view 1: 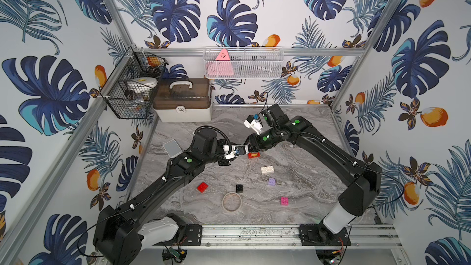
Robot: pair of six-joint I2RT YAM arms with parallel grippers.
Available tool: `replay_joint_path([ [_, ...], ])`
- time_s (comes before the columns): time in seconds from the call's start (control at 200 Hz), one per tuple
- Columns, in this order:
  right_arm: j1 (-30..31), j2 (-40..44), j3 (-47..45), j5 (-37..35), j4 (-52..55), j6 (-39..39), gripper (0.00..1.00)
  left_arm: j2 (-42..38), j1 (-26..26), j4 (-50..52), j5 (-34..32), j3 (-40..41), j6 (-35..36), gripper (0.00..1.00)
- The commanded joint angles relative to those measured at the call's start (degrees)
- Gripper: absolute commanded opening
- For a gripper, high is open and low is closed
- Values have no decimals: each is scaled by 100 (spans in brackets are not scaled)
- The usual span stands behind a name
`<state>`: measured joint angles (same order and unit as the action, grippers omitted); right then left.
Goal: Assemble the number 1 with lego
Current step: Pick up the lego brick from the center of the board.
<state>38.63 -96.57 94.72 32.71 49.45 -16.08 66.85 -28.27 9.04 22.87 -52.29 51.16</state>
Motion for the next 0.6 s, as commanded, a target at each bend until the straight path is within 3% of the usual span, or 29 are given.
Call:
replay_joint_path([
  [0.0,21,-63,20,-73,-32,-96,42,-43,-7,-38,173,-18,35,18],
  [0.345,57,-152,88,-204,-186,-363,49,-23,-100,-47,143,51,116,19],
  [0.595,57,-139,31,-247,-320,-482,29,59,-117,-186,27,52,-56,23],
])
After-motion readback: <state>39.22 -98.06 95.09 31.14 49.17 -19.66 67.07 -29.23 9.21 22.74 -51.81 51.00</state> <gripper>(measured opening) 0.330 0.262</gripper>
